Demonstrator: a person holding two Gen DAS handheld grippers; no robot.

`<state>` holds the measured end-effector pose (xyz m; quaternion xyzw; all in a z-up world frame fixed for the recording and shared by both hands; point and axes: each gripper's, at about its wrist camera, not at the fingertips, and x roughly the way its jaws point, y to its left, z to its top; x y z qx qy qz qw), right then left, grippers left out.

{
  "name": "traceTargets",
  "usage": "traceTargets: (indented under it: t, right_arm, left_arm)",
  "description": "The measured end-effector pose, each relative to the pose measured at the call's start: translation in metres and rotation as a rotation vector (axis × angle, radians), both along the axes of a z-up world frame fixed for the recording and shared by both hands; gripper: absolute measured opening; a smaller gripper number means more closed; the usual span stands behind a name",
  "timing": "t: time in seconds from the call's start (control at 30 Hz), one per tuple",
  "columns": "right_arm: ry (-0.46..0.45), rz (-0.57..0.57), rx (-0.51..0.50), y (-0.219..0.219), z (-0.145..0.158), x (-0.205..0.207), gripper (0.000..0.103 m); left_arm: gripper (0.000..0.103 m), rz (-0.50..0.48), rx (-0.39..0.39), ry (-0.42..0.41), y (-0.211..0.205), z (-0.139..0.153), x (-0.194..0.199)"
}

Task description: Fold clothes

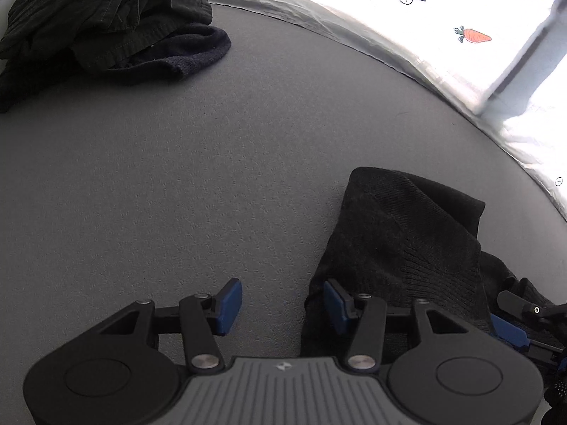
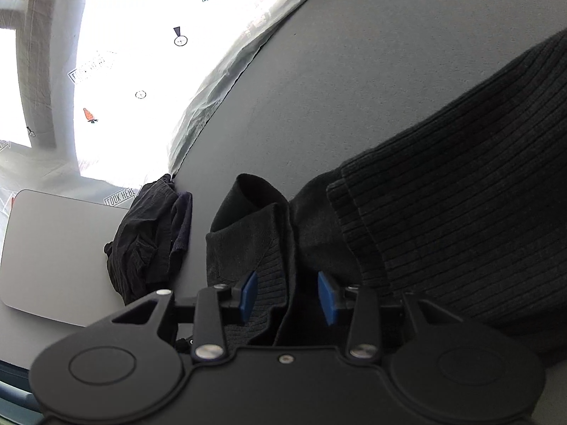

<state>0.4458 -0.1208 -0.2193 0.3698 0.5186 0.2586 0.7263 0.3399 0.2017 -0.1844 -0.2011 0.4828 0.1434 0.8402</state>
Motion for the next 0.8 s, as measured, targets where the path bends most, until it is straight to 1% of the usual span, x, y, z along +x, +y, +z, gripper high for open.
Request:
traceTargets:
  t: [0.07,0.13,0.27,0.37,0.47,0.53,0.6,0.63,0.67,0.7,0.73,0.8]
  right_arm:
    - [0.008,-0.013,-0.009,0.003,-0.003,-0.001,0.040]
    - [0.012,-0.023,-0.009,0.005,-0.004,0.000,0.040]
    - [0.027,-0.032,0.020,0.008,-0.005,0.003,0.040]
    - [0.006,0.018,-0.011,0.020,-0.001,0.006,0.040]
    - [0.007,0.057,-0.018,0.033,-0.001,0.010,0.040]
    - [0.013,0.078,-0.030,0.041,-0.003,0.012,0.044]
    - [0.009,0.079,-0.016,0.045,-0.004,0.014,0.051]
    - [0.005,0.077,-0.020,0.046,-0.004,0.014,0.049]
    - [-0.002,0.074,-0.036,0.047,-0.004,0.014,0.038]
    - [-0.011,0.075,-0.050,0.047,-0.003,0.013,0.021]
    - [-0.023,0.077,-0.062,0.046,-0.003,0.013,0.015]
    - [-0.037,0.062,-0.047,0.041,-0.001,0.009,0.011]
  left_arm:
    - [0.053,-0.032,0.012,-0.004,-0.002,-0.003,0.002]
    - [0.057,-0.065,0.031,-0.009,-0.004,-0.004,0.004]
    - [0.060,-0.108,0.065,-0.019,-0.010,-0.006,0.009]
    - [0.062,-0.105,0.065,-0.039,-0.009,-0.007,0.010]
    - [0.063,-0.106,0.064,-0.049,-0.010,-0.008,0.010]
    - [0.066,-0.107,0.064,-0.055,-0.010,-0.008,0.010]
    - [0.066,-0.106,0.064,-0.059,-0.010,-0.008,0.010]
    - [0.066,-0.104,0.063,-0.061,-0.010,-0.008,0.010]
    - [0.066,-0.101,0.059,-0.063,-0.010,-0.008,0.009]
    - [0.067,-0.099,0.057,-0.065,-0.009,-0.008,0.009]
    - [0.067,-0.096,0.055,-0.066,-0.009,-0.008,0.009]
    - [0.067,-0.092,0.054,-0.063,-0.010,-0.008,0.008]
